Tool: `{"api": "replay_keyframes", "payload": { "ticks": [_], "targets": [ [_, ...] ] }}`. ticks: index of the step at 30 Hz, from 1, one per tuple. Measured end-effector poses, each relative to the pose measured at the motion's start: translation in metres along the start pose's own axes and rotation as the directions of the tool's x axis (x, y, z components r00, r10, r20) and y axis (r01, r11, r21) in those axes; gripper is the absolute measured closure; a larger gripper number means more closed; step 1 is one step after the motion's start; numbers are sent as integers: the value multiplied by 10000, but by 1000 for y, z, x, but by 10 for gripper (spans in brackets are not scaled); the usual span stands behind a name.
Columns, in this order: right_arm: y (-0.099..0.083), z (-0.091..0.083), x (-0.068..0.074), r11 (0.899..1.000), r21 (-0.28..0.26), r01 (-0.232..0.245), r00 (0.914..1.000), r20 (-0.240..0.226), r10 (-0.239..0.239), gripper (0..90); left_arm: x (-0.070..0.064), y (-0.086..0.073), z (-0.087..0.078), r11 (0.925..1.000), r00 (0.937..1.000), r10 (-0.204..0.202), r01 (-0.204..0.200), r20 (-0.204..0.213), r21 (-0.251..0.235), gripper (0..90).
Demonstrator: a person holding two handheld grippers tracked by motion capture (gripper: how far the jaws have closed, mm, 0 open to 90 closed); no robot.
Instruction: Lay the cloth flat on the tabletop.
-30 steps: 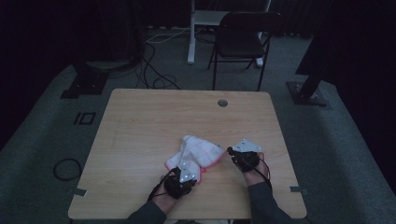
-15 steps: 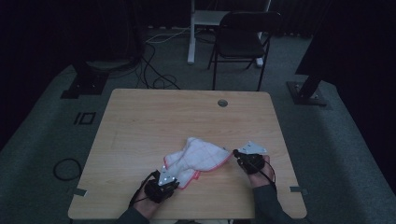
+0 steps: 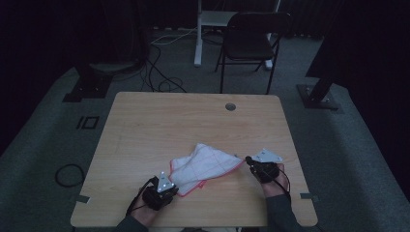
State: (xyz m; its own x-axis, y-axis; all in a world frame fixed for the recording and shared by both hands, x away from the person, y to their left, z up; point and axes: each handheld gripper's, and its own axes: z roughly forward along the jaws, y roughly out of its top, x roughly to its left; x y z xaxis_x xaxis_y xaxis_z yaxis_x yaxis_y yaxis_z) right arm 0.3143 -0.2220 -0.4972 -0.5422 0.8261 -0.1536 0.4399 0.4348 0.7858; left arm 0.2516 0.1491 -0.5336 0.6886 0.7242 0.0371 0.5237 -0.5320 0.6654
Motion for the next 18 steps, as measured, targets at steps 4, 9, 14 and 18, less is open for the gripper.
{"api": "replay_keyframes", "payload": {
  "ticks": [4,9,14,18],
  "targets": [
    [2,-6,-2,10000,-55,-46,10000,60,46,890,9,-6,-6,9994,9993,-349,349,-119,31,812],
    [-3,-6,-2,9999,128,81,9999,-117,-80,797,15,-8,-9,9984,9982,-570,569,-203,-70,793],
    [1,-6,-3,9999,-103,-139,9994,-332,136,727,24,0,-11,9971,9968,-709,698,-374,-293,769],
    [12,0,3,9997,-222,33,9986,-526,-45,703,36,11,-8,9947,9944,-882,849,-574,-583,742]
  ]
}}
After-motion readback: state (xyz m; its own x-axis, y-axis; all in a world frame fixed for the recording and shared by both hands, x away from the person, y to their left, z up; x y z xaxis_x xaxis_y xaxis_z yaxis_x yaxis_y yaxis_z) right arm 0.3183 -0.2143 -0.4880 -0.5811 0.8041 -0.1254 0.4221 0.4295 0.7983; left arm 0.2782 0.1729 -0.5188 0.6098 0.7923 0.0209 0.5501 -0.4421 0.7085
